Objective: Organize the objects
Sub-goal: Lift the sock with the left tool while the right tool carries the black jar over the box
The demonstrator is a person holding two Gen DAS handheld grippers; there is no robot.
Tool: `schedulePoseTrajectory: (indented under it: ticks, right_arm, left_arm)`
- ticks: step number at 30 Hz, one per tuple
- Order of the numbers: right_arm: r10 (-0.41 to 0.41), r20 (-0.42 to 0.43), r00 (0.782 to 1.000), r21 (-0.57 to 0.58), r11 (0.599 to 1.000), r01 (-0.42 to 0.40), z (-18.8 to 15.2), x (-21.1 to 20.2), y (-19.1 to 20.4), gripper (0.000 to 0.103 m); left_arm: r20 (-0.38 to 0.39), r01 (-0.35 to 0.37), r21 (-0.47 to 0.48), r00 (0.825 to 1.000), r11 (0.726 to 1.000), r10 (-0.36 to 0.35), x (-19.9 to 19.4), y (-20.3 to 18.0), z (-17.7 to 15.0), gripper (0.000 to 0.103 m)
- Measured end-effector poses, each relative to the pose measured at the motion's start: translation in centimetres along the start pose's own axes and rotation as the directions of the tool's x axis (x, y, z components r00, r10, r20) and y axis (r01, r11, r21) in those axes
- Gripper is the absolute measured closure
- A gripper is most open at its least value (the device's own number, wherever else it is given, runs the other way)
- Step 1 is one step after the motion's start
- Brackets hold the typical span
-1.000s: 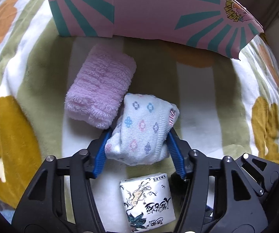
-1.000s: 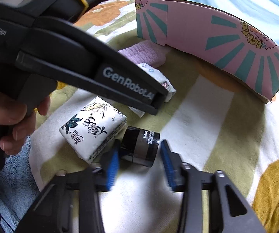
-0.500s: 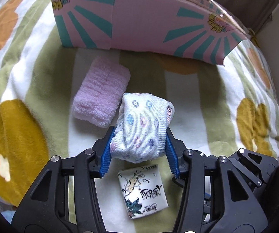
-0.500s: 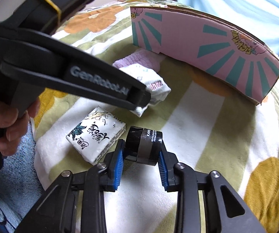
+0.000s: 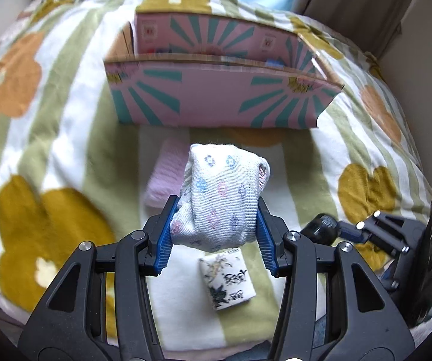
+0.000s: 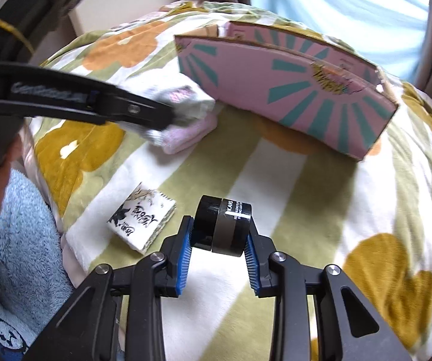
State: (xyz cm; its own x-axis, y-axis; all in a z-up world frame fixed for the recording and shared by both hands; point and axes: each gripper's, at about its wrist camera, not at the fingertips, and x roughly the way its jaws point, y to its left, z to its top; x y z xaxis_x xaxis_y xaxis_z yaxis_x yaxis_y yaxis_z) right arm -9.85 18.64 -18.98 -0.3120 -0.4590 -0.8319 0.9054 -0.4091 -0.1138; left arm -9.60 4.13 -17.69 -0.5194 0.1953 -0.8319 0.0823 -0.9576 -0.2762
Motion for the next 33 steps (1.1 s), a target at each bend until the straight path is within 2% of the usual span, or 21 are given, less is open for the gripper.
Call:
schedulePoseTrajectory:
  ticks: [12, 19, 26, 31, 33]
  right_arm:
    - [-0.043, 0.015, 0.999, 0.102, 0.994, 0.041, 3.7, -3.4, -2.7, 0.074]
    - [-0.071, 0.029, 0.997, 0.143, 0.988, 0.066, 7.5, -5.5, -4.5, 0.074]
    - [-0.108, -0.005, 0.994, 0.146, 0.983, 0.107, 11.7, -5.8, -6.1, 0.074]
    - [-0.072, -0.014, 0.997, 0.197, 0.978, 0.073, 14.4, -5.4, -7.7, 0.074]
    - [-0.067, -0.019, 0.998, 0.208, 0.976, 0.069, 15.4, -4.9, -8.2, 0.074]
  left_arm:
    - [0.080, 0.000, 0.075, 0.997, 0.997, -0.006, -6.1, 1.1, 3.3, 0.058]
    - [0.116, 0.005, 0.093, 0.993, 0.996, -0.016, -8.9, 1.9, 6.4, 0.058]
    - [0.111, -0.002, 0.125, 0.994, 0.992, -0.012, -9.8, 2.5, 10.5, 0.058]
    - [0.072, 0.036, 0.100, 0.996, 0.994, -0.044, -8.8, 4.1, 13.8, 0.058]
    - [0.062, 0.026, 0.099, 0.998, 0.995, -0.032, -8.2, 4.7, 14.9, 0.058]
